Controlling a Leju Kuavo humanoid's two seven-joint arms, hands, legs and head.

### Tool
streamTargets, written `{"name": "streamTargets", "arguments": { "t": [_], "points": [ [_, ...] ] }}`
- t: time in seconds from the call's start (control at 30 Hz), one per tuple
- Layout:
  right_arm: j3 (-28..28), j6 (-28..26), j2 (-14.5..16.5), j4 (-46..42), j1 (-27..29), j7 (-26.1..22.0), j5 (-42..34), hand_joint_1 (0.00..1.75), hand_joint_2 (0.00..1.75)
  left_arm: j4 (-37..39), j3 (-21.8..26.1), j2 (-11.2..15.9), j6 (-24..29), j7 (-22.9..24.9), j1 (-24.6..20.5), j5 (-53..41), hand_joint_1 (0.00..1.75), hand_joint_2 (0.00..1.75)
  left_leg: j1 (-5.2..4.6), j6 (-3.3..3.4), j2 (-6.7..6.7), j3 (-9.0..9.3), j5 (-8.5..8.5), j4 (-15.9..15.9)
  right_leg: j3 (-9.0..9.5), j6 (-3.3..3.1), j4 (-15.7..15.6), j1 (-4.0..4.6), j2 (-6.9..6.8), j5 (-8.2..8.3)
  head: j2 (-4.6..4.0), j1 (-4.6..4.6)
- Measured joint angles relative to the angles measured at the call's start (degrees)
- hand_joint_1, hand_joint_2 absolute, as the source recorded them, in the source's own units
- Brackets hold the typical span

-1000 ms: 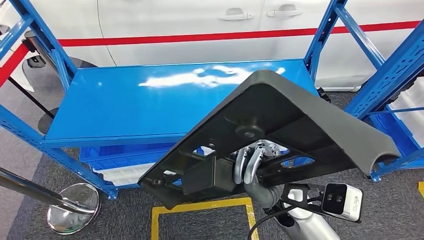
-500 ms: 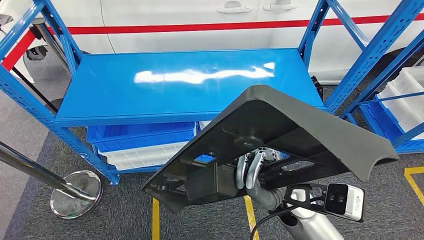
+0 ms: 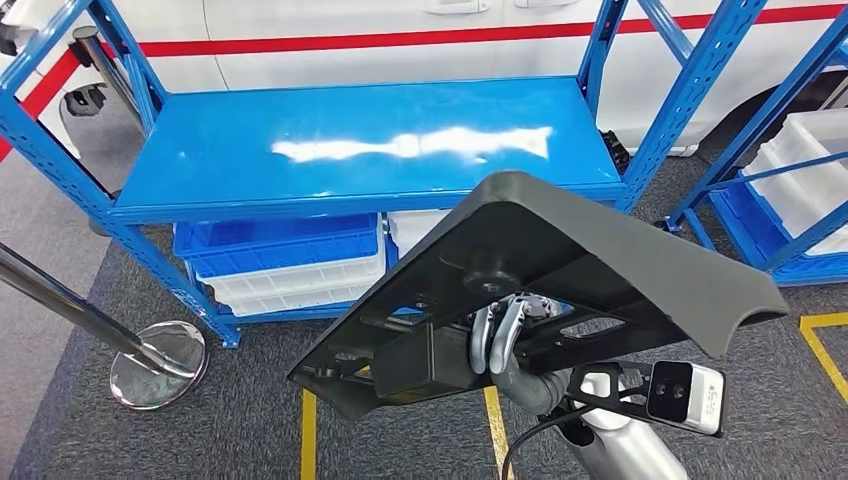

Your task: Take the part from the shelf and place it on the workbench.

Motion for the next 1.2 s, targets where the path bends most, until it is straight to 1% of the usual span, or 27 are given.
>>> {"name": "streamTargets", "arguments": {
  "t": [0.07, 0.1, 0.17, 0.2, 0.23, 0.27, 0.33, 0.37, 0.4, 0.43, 0.47, 0.5, 0.57, 0.6, 0.67, 0.73, 0.77, 0.83, 0.87, 0.9, 0.93, 0.97, 1.0, 1.03, 1.1, 1.13, 1.2],
  "points": [
    [-0.01, 0.03, 0.03, 0.02, 0.11, 0.00, -0.04, 1.71, 1.75, -0.01, -0.01, -0.03, -0.01, 0.08, -0.14, -0.05, 0.00, 1.75, -0.27, 0.63, -0.14, 5.52, -0.47, -8.23, -0.67, 0.47, 0.17, 0.16, -0.01, 0.87, 0.00, 0.01],
    [-0.02, 0.03, 0.05, 0.02, 0.19, 0.00, -0.06, 1.71, 1.75, 0.00, -0.01, -0.07, 0.01, 0.14, -0.20, -0.07, 0.00, 1.75, -0.47, 0.91, -0.21, 6.88, -1.05, -10.57, -0.80, 0.80, 0.17, 0.13, -0.04, 1.30, 0.00, 0.00],
    [-0.02, 0.03, 0.10, 0.02, 0.46, 0.00, -0.04, 1.71, 1.75, 0.00, 0.01, -0.27, 0.07, 0.21, -0.20, -0.07, 0.00, 1.75, -0.65, 1.48, -0.16, 6.74, -0.51, -11.56, -1.08, 1.50, 0.06, -0.02, -0.05, 2.09, 0.00, 0.01],
    [-0.02, 0.03, 0.12, 0.01, 0.62, 0.00, -0.03, 1.71, 1.75, 0.01, 0.02, -0.39, 0.13, 0.25, -0.19, -0.05, 0.00, 1.75, -0.59, 1.91, -0.04, 6.33, 0.10, -11.75, -1.49, 1.81, 0.42, -0.13, 0.05, 1.60, 0.00, 0.01],
    [-0.03, 0.02, 0.13, 0.01, 0.79, 0.00, -0.01, 1.71, 1.75, 0.01, 0.03, -0.50, 0.20, 0.27, -0.19, -0.04, 0.00, 1.75, -0.51, 2.34, 0.09, 5.73, 0.83, -11.93, -2.15, 2.07, 1.61, -0.21, 0.13, 0.03, 0.00, 0.01],
    [-0.04, 0.02, 0.13, 0.01, 0.94, 0.00, 0.00, 1.71, 1.75, 0.02, 0.03, -0.61, 0.26, 0.29, -0.20, -0.02, 0.00, 1.75, -0.43, 2.68, 0.21, 4.99, 1.61, -12.05, -3.07, 2.32, 3.97, -0.32, 0.21, -2.53, 0.00, 0.01],
    [-0.04, 0.01, 0.13, 0.01, 1.18, 0.00, 0.01, 1.71, 1.75, 0.02, 0.04, -0.62, 0.34, 0.29, -0.19, 0.01, 0.00, 1.75, -0.57, 2.96, 0.26, 3.29, 2.93, -11.95, -5.11, 2.72, 11.40, -0.60, 0.23, -8.30, 0.00, 0.01],
    [-0.04, 0.01, 0.13, 0.02, 1.32, 0.00, 0.02, 1.71, 1.75, 0.02, 0.04, -0.63, 0.34, 0.28, -0.17, 0.02, 0.00, 1.75, -0.62, 2.94, 0.26, 2.44, 3.50, -11.83, -5.68, 2.89, 14.83, -0.68, 0.23, -9.68, 0.00, 0.01],
    [-0.04, 0.01, 0.13, 0.02, 1.45, 0.00, 0.02, 1.71, 1.75, 0.02, 0.04, -0.64, 0.34, 0.28, -0.16, 0.02, 0.00, 1.75, -0.64, 2.89, 0.27, 1.58, 4.01, -11.64, -5.52, 3.00, 16.78, -0.71, 0.23, -9.67, 0.00, 0.01],
    [-0.04, 0.00, 0.13, 0.03, 1.53, 0.00, 0.02, 1.71, 1.75, 0.02, 0.04, -0.67, 0.34, 0.28, -0.15, 0.02, 0.00, 1.75, -0.65, 2.80, 0.27, 0.74, 4.46, -11.38, -4.37, 3.05, 16.61, -0.73, 0.22, -8.50, 0.00, 0.01],
    [-0.04, -0.01, 0.13, 0.03, 1.58, 0.00, 0.02, 1.71, 1.75, 0.02, 0.04, -0.72, 0.34, 0.28, -0.14, 0.02, 0.00, 1.75, -0.64, 2.69, 0.26, -0.07, 4.88, -11.08, -2.15, 3.01, 14.30, -0.74, 0.21, -6.85, 0.00, 0.01],
    [-0.04, -0.02, 0.13, 0.02, 1.57, 0.00, 0.02, 1.71, 1.75, 0.02, 0.04, -0.79, 0.34, 0.28, -0.14, 0.02, 0.00, 1.75, -0.64, 2.53, 0.24, -0.77, 5.25, -10.73, 0.85, 2.88, 10.33, -0.73, 0.20, -5.72, 0.00, 0.00],
    [-0.04, -0.03, 0.13, 0.01, 1.54, 0.00, 0.04, 1.71, 1.75, 0.02, 0.04, -0.92, 0.34, 0.28, -0.13, 0.02, 0.00, 1.75, -0.76, 2.05, 0.17, -1.71, 5.96, -10.24, 6.12, 2.37, 2.40, -0.49, 0.23, -5.59, 0.00, 0.00],
    [-0.05, -0.04, 0.13, 0.01, 1.52, 0.00, 0.04, 1.71, 1.75, 0.02, 0.04, -0.96, 0.35, 0.29, -0.12, 0.02, 0.00, 1.75, -0.79, 1.74, 0.15, -1.92, 6.35, -10.17, 7.37, 2.06, 0.21, -0.32, 0.25, -6.05, 0.00, 0.00],
    [-0.06, -0.06, 0.13, 0.01, 1.51, 0.00, 0.06, 1.71, 1.75, 0.02, 0.04, -0.98, 0.37, 0.30, -0.08, 0.02, 0.00, 1.75, -0.79, 1.08, 0.12, -2.16, 7.18, -10.33, 7.27, 1.28, -0.63, -0.19, 0.27, -5.74, 0.00, 0.00],
    [-0.07, -0.07, 0.16, 0.01, 1.46, 0.00, 0.07, 1.71, 1.75, 0.02, 0.04, -0.98, 0.39, 0.31, -0.04, 0.02, 0.00, 1.75, -0.65, 0.46, 0.02, -2.96, 5.77, -9.17, 6.48, 0.33, -0.88, -0.40, 0.08, -4.70, 0.00, 0.00],
    [-0.07, -0.07, 0.20, 0.01, 1.47, 0.00, 0.07, 1.71, 1.75, 0.02, 0.04, -0.98, 0.41, 0.31, 0.00, 0.02, 0.00, 1.75, -0.58, 0.17, -0.04, -3.76, 3.58, -7.14, 5.94, -0.10, -1.00, -0.52, -0.01, -4.08, 0.00, 0.00],
    [-0.05, -0.07, 0.28, 0.01, 1.49, 0.00, 0.07, 1.71, 1.75, 0.02, 0.04, -1.01, 0.43, 0.31, 0.01, 0.01, 0.00, 1.75, -0.35, -0.28, -0.07, -5.90, -1.98, -0.10, 4.52, -0.53, -0.89, -0.44, -0.10, -2.93, 0.00, -0.01],
    [-0.05, -0.07, 0.31, 0.01, 1.52, 0.00, 0.07, 1.71, 1.75, 0.02, 0.04, -1.03, 0.43, 0.31, 0.01, 0.01, 0.00, 1.75, -0.25, -0.47, -0.07, -6.75, -3.76, 3.73, 3.70, -0.52, -0.77, -0.38, -0.10, -2.37, 0.00, -0.01],
    [-0.04, -0.07, 0.33, 0.01, 1.54, 0.00, 0.07, 1.71, 1.75, 0.02, 0.04, -1.05, 0.43, 0.31, 0.01, 0.00, 0.00, 1.75, -0.14, -0.61, -0.06, -6.96, -4.19, 6.33, 2.85, -0.48, -0.61, -0.31, -0.10, -1.83, 0.00, -0.01],
    [-0.04, -0.07, 0.36, 0.01, 1.55, 0.00, 0.08, 1.71, 1.75, 0.02, 0.04, -1.07, 0.43, 0.31, 0.01, 0.00, 0.00, 1.75, -0.04, -0.70, -0.06, -6.23, -3.42, 7.07, 1.99, -0.38, -0.41, -0.28, -0.10, -1.33, 0.00, -0.01],
    [-0.04, -0.05, 0.40, 0.01, 1.57, 0.00, 0.08, 1.71, 1.75, 0.02, 0.04, -1.07, 0.44, 0.31, 0.00, 0.01, 0.00, 1.75, 0.05, -0.71, -0.06, -4.41, -1.87, 5.50, 1.21, -0.25, -0.19, -0.26, -0.09, -0.90, 0.00, -0.01],
    [-0.04, 0.01, 0.45, 0.01, 1.57, 0.00, 0.11, 1.71, 1.75, 0.02, 0.04, -1.07, 0.44, 0.31, -0.02, 0.01, 0.00, 1.75, 0.10, -0.64, -0.07, -1.65, -0.37, 2.08, 0.55, -0.08, 0.03, -0.26, -0.07, -0.52, 0.00, -0.01],
    [-0.05, 0.16, 0.51, 0.01, 1.57, 0.00, 0.15, 1.71, 1.75, 0.02, 0.04, -1.07, 0.46, 0.31, -0.08, 0.02, 0.00, 1.75, 0.06, -0.51, -0.11, 1.53, 0.17, -2.39, -0.02, 0.15, 0.26, -0.20, -0.05, -0.18, 0.00, -0.01],
    [-0.13, 0.60, 0.69, 0.01, 1.60, 0.00, 0.33, 1.71, 1.75, 0.02, 0.04, -1.08, 0.51, 0.36, -0.17, 0.01, 0.00, 1.75, -0.16, -0.01, -0.28, 5.90, -0.28, -9.24, -0.65, 0.73, 0.49, -0.13, -0.09, 0.53, 0.00, -0.01],
    [-0.23, 0.89, 0.83, 0.01, 1.61, 0.00, 0.46, 1.71, 1.75, 0.02, 0.04, -1.08, 0.60, 0.46, -0.18, 0.02, 0.00, 1.75, -0.36, 0.24, -0.36, 6.58, -0.68, -10.72, -0.85, 1.06, 0.48, -0.14, -0.12, 0.97, 0.00, -0.01],
    [-0.51, 1.34, 1.07, 0.01, 1.78, 0.00, 0.86, 1.71, 1.75, 0.02, 0.05, -1.10, 0.83, 0.84, -0.09, 0.04, 0.00, 1.75, -0.39, 0.94, -0.28, 5.95, 0.04, -11.09, -1.25, 1.73, 0.56, -0.30, -0.05, 1.39, 0.00, 0.00]
  ]
}}
